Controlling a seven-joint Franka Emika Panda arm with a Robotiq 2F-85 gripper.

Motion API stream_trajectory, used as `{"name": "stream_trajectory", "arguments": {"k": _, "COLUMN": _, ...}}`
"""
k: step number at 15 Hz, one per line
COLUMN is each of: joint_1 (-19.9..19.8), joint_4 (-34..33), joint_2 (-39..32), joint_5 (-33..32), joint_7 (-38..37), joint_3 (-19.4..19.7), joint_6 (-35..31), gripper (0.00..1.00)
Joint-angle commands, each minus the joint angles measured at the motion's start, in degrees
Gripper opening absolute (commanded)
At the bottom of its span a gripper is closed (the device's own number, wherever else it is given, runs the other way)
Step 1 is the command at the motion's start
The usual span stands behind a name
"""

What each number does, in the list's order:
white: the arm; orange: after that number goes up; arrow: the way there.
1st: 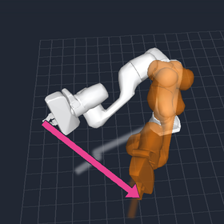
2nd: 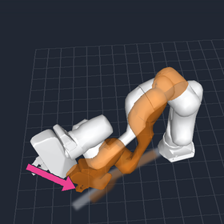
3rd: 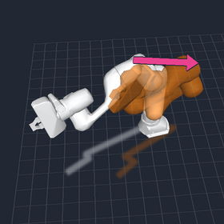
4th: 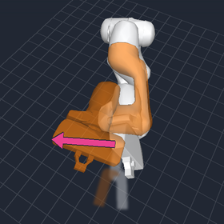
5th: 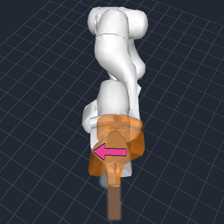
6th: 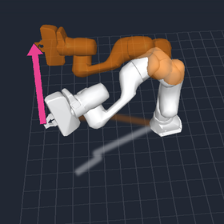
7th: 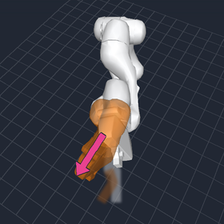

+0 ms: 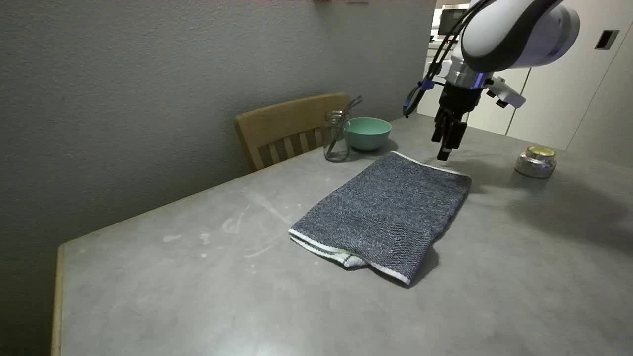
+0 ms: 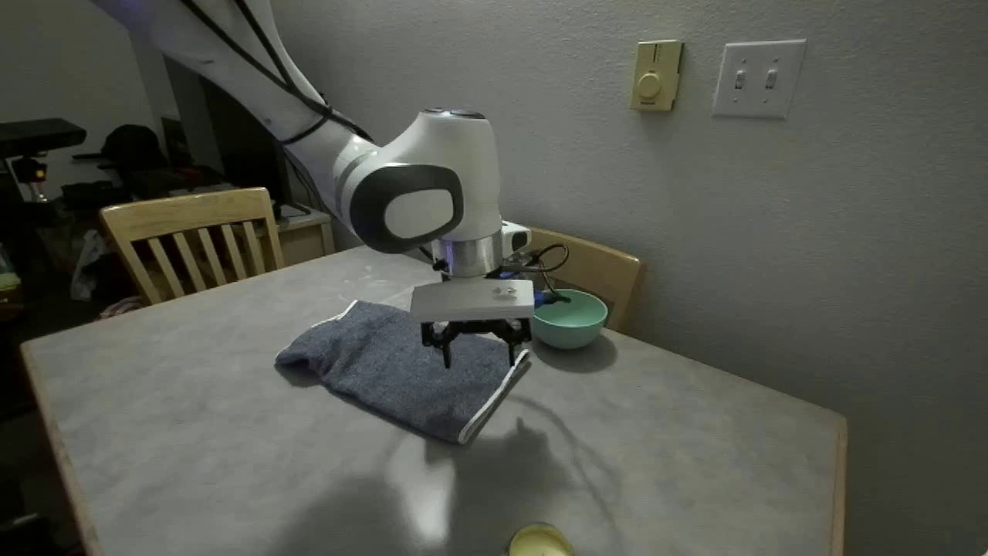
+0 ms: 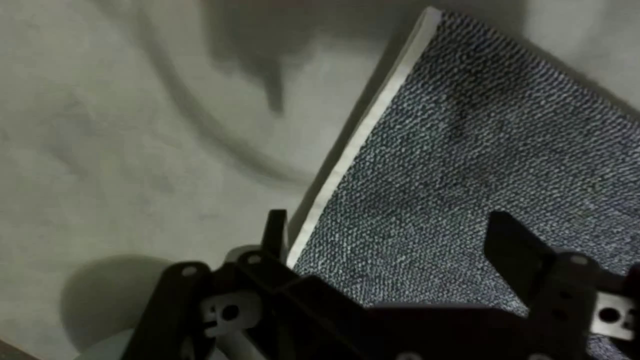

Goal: Fold the towel in half from right to left

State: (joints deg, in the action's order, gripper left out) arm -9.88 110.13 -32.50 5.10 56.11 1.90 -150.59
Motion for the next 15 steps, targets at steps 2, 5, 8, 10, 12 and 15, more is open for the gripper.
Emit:
{"name": "stream_trajectory", "arguments": {"k": 2, "joint_1": -1.9, "joint_4": -0.4, "joint_2": -0.7, "joint_5": -2.5, "joint_7": -2.1, "joint_3": -2.1, "joint_6": -0.1, "gripper": 1.00}}
{"name": "stream_trajectory", "arguments": {"k": 5, "joint_1": -1.2, "joint_4": -0.8, "joint_2": -1.3, "joint_5": -3.0, "joint_7": -3.7, "joint_3": -1.5, "joint_6": 0.2, "gripper": 1.00}}
{"name": "stream_trajectory", "arguments": {"k": 8, "joint_1": -0.5, "joint_4": -2.2, "joint_2": -3.7, "joint_5": -3.6, "joint_7": -10.1, "joint_3": -0.5, "joint_6": 2.3, "gripper": 1.00}}
{"name": "stream_trajectory", "arguments": {"k": 10, "joint_1": -0.9, "joint_4": -2.7, "joint_2": -4.9, "joint_5": -4.1, "joint_7": -13.4, "joint_3": -0.8, "joint_6": 3.4, "gripper": 1.00}}
{"name": "stream_trajectory", "arguments": {"k": 12, "joint_1": -1.3, "joint_4": -3.4, "joint_2": -6.3, "joint_5": -4.1, "joint_7": -16.0, "joint_3": -1.3, "joint_6": 4.2, "gripper": 1.00}}
{"name": "stream_trajectory", "arguments": {"k": 15, "joint_1": -1.6, "joint_4": -4.9, "joint_2": -8.1, "joint_5": -4.2, "joint_7": -19.4, "joint_3": -1.5, "joint_6": 4.7, "gripper": 1.00}}
